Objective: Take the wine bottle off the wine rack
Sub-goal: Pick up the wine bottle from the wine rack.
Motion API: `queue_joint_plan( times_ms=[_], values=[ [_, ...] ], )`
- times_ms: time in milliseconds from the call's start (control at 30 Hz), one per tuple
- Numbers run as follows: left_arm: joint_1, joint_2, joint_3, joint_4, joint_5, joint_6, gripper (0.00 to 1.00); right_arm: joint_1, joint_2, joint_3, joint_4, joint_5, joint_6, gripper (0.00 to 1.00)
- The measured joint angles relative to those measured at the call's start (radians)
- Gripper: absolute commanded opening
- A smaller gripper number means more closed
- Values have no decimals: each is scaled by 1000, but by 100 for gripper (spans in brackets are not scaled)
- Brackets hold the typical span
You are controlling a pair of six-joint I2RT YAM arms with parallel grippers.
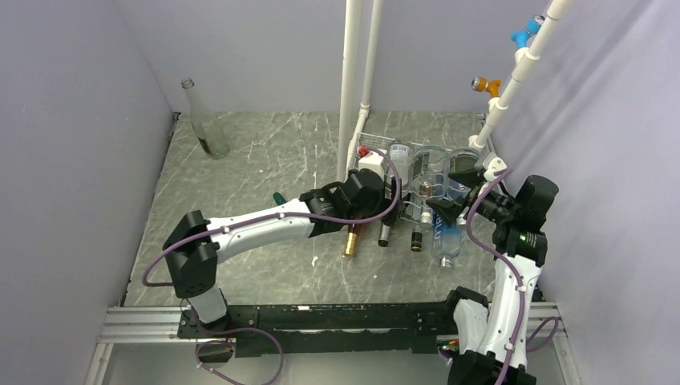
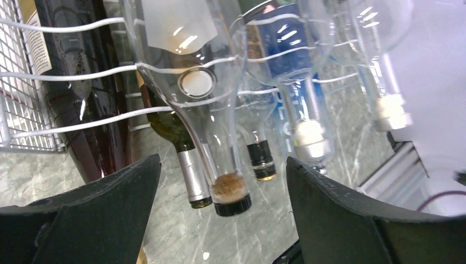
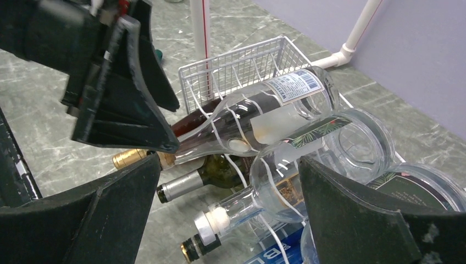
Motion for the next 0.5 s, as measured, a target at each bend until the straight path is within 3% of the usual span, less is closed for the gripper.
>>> queue_joint_plan(
  times_ms=[500],
  values=[
    [0, 167, 92, -45, -76, -82, 72, 0, 24, 0, 2, 2, 11, 100]
  ],
)
